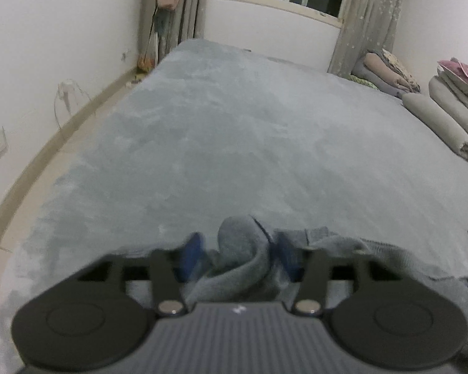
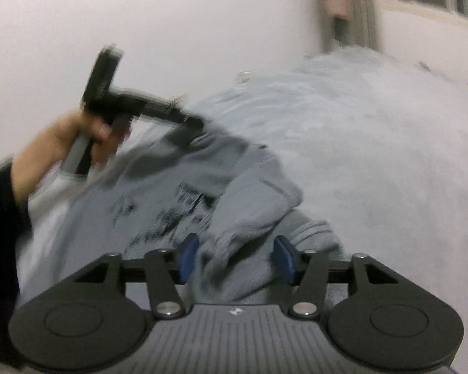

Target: Fold clothes

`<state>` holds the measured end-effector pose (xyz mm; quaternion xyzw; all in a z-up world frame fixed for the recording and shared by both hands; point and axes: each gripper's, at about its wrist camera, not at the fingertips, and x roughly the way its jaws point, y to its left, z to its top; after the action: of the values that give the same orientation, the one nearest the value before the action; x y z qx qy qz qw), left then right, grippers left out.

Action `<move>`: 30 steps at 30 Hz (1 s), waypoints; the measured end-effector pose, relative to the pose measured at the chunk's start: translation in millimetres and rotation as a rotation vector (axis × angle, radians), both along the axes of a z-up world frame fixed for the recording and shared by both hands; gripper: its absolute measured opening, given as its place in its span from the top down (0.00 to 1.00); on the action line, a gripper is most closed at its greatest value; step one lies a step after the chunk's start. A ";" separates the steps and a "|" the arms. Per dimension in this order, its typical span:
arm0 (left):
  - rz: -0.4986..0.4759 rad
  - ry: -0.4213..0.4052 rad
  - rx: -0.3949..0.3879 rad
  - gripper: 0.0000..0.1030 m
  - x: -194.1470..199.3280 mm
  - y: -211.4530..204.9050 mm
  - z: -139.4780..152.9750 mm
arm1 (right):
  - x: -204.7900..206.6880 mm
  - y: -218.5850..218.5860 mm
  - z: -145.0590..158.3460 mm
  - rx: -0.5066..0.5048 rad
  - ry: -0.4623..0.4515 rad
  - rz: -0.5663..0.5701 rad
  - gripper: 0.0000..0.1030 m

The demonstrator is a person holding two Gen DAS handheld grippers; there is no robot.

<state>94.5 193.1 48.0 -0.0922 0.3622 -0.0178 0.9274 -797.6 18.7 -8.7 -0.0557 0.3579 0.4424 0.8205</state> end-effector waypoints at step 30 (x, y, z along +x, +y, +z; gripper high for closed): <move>0.062 -0.410 -0.046 0.93 -56.5 -20.8 96.2 | -47.4 11.2 67.7 -0.164 -0.829 -0.451 0.92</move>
<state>38.0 172.3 144.3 -0.1188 0.1622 -0.0157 0.9795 -845.0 29.8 59.0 -0.2129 0.0375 0.1641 0.9625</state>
